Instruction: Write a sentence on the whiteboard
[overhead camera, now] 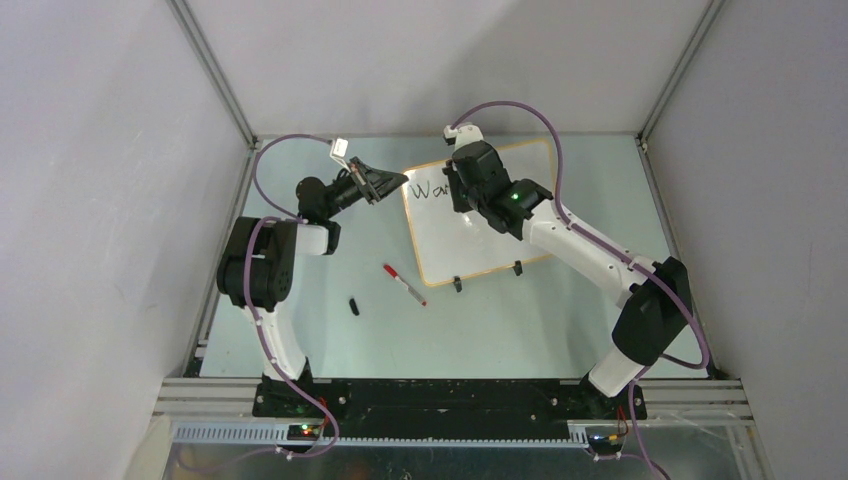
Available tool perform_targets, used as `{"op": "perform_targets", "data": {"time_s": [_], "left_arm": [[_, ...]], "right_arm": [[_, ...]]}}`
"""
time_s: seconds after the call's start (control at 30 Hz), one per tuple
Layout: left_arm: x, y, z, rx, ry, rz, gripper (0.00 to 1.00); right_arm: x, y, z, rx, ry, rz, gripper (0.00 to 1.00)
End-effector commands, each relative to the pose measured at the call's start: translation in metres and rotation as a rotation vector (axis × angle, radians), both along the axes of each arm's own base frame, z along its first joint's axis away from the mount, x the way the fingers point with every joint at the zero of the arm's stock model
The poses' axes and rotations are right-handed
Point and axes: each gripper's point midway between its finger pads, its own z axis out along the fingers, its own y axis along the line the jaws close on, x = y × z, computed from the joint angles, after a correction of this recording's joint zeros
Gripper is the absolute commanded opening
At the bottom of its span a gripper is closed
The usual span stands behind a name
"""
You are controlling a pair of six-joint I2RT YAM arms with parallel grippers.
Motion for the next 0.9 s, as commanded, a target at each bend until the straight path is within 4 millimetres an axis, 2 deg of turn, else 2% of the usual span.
{"op": "perform_targets", "data": {"time_s": [0.0,0.5,0.77,0.87], "left_arm": [[-0.005,-0.005,0.012,0.038,-0.097,-0.028,0.0],[-0.006,-0.006,0.011,0.037,-0.098,-0.03,0.0],[-0.005,-0.006,0.012,0.038,-0.099,-0.03,0.0],[-0.006,-0.006,0.012,0.038,-0.098,-0.031,0.0]], "right_arm": [[0.01,-0.003,0.016,-0.002,-0.042,-0.033,0.0],[0.017,-0.014,0.019,-0.015,-0.061,-0.084,0.0],[0.015,-0.011,0.02,-0.006,-0.059,-0.071,0.0],[0.01,-0.009,0.027,0.014,-0.066,-0.049,0.0]]}}
